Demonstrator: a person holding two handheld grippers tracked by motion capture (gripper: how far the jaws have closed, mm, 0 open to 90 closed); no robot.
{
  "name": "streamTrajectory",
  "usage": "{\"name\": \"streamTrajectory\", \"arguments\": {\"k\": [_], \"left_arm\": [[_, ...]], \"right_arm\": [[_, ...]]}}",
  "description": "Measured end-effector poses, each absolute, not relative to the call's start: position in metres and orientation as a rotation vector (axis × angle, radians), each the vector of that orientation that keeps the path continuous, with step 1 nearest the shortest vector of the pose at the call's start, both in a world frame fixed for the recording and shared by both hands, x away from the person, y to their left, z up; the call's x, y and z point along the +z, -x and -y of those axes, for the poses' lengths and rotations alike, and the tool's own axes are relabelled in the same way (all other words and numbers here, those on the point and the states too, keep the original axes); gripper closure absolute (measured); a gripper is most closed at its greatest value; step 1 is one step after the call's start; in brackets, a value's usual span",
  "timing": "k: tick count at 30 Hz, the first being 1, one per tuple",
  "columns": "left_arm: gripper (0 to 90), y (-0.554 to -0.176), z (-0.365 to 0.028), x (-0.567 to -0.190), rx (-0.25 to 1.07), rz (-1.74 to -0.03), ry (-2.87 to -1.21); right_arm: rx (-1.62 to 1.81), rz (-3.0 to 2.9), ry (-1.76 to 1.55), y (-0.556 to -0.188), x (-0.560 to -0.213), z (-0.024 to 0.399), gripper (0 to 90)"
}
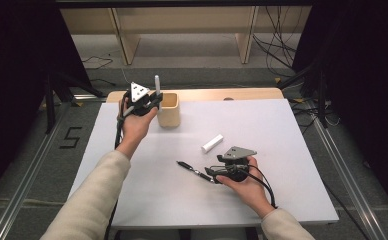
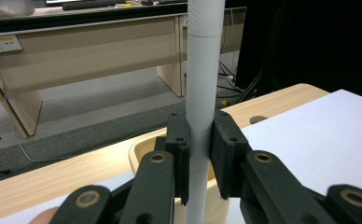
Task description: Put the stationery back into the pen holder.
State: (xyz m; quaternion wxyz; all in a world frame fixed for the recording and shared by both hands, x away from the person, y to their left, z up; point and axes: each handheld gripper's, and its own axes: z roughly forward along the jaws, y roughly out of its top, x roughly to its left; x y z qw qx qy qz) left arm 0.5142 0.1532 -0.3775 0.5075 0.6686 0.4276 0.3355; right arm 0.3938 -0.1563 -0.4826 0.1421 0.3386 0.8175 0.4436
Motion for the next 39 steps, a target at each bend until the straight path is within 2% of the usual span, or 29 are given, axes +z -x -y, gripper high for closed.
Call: {"name": "streamTrajectory", "arguments": {"k": [17, 39], "left_arm": [[78.2, -0.530, -0.154, -0.367, 0.853, -1.034, -1.593], [78.0, -0.544, -0.154, -0.380, 0.850, -1.060, -1.597]], "right_arm": [[1.273, -2.360, -0.974, -0.395, -0.484, 0.157, 32.8], [1.272, -2.362, -0.978, -0.395, -0.484, 0.157, 32.8]]}}
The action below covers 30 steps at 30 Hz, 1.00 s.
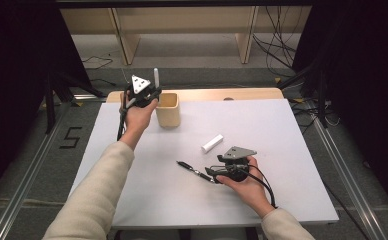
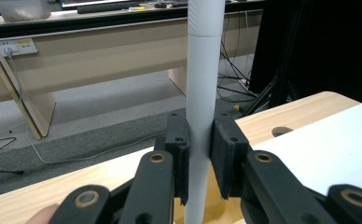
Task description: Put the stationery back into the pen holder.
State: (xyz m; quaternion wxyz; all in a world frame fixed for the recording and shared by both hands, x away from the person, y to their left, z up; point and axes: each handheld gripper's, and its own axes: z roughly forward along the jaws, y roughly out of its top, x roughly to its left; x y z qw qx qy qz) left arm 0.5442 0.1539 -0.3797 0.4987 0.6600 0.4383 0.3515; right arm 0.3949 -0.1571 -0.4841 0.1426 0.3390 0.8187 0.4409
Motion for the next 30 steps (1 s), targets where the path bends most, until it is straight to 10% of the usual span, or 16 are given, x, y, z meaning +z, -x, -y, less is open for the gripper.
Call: {"name": "streamTrajectory", "arguments": {"k": [30], "left_arm": [[68.5, -0.536, -0.156, -0.407, 0.805, -1.152, -1.666]], "right_arm": [[1.267, -2.372, -0.978, -0.394, -0.485, 0.156, 32.7]]}}
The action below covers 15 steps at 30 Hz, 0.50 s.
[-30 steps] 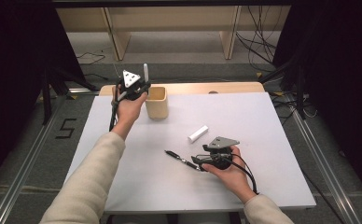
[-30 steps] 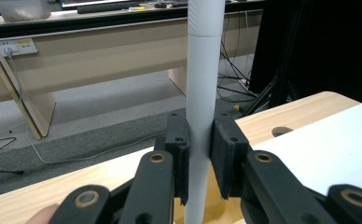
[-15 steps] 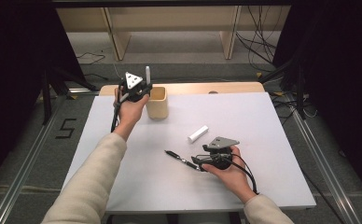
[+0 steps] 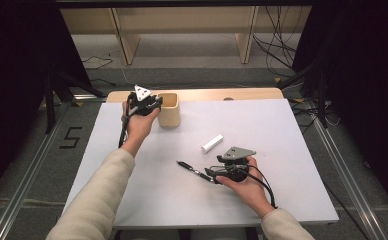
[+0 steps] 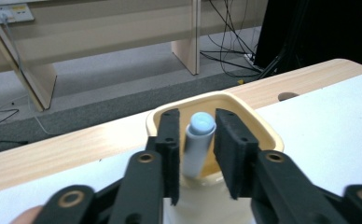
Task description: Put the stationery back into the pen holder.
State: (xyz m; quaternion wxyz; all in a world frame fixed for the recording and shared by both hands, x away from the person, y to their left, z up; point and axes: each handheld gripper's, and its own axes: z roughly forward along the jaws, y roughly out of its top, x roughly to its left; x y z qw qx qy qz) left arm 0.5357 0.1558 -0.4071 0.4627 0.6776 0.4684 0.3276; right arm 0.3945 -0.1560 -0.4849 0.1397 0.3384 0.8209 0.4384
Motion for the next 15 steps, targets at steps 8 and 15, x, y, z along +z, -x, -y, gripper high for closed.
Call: {"name": "streamTrajectory", "arguments": {"k": [8, 15], "left_arm": [[54.9, -0.516, -0.168, -0.405, 0.764, -1.156, -1.668], [49.8, -0.492, -0.174, -0.408, 0.747, -1.129, -1.678]], "right_arm": [[1.265, -2.372, -0.974, -0.394, -0.485, 0.156, 32.7], [1.264, -2.369, -0.979, -0.394, -0.485, 0.155, 32.6]]}}
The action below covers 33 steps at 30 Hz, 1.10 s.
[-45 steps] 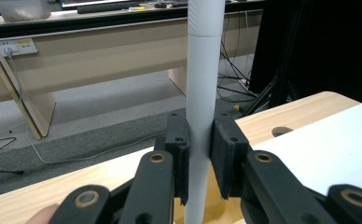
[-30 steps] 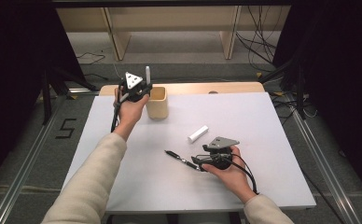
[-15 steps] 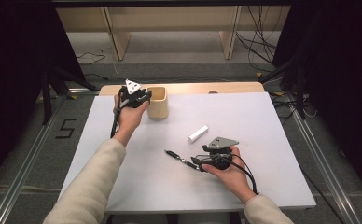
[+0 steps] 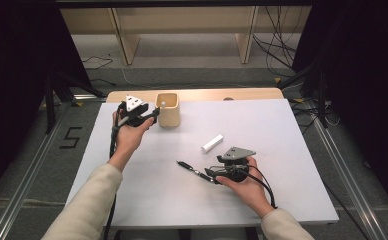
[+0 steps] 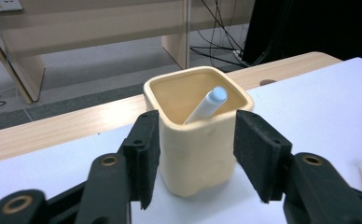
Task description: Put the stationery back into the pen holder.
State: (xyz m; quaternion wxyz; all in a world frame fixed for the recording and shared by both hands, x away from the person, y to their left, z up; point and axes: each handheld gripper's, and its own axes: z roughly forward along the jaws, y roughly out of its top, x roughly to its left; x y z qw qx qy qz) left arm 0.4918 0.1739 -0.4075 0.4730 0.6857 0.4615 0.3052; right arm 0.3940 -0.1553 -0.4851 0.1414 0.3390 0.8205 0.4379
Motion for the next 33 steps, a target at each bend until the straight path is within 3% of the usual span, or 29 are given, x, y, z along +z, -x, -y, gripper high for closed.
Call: {"name": "streamTrajectory", "arguments": {"k": [33], "left_arm": [[37.9, -0.413, -0.188, -0.454, 0.613, -1.093, -1.818]], "right_arm": [[1.258, -2.376, -0.954, -0.392, -0.485, 0.152, 33.5]]}}
